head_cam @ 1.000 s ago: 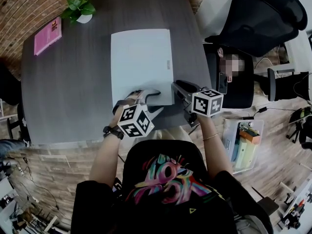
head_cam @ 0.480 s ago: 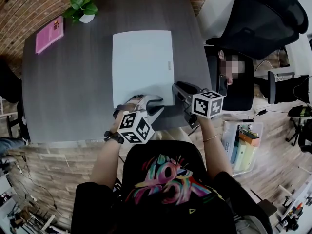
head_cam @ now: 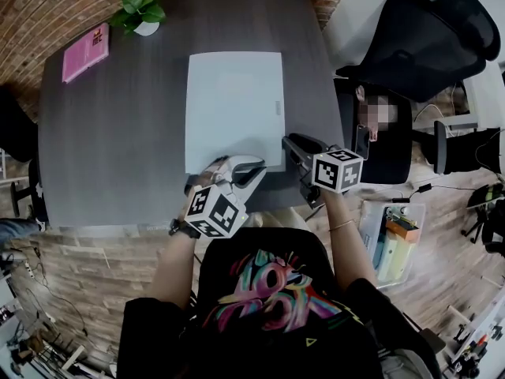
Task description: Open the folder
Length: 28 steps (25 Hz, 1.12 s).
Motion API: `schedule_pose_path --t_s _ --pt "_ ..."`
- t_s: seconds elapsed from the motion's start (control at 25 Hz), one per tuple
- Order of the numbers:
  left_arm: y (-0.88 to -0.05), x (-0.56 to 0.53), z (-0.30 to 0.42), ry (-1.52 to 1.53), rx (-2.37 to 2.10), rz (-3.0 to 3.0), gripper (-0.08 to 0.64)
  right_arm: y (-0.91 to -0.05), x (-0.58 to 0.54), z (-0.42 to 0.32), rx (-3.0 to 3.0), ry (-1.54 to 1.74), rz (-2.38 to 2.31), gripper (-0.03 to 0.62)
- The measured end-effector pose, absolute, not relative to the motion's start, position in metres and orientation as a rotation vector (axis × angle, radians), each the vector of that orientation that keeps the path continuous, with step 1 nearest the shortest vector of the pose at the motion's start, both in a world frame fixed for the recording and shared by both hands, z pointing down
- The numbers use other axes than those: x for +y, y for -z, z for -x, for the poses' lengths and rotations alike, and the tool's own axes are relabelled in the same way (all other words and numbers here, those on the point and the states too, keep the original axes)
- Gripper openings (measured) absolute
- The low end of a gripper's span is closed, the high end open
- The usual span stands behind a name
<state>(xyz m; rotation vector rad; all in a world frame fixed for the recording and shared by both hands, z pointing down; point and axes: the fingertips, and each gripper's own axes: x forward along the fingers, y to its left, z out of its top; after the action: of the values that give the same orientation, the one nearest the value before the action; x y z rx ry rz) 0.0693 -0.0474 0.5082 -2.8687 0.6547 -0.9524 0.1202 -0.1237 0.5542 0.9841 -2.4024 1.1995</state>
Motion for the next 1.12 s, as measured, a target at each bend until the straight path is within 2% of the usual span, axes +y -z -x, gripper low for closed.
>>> schedule_pose_path --t_s 0.56,1.12 --pt "-0.495 -0.051 -0.065 0.915 0.768 2.860 0.014 -0.554 -0.124 -0.120 -2.387 -1.161 -0.989 0.097" --pt "-0.437 -0.053 -0.031 0.619 1.070 2.868 0.012 -0.554 -0.125 -0.120 -2.379 -1.136 -0.985 0.098"
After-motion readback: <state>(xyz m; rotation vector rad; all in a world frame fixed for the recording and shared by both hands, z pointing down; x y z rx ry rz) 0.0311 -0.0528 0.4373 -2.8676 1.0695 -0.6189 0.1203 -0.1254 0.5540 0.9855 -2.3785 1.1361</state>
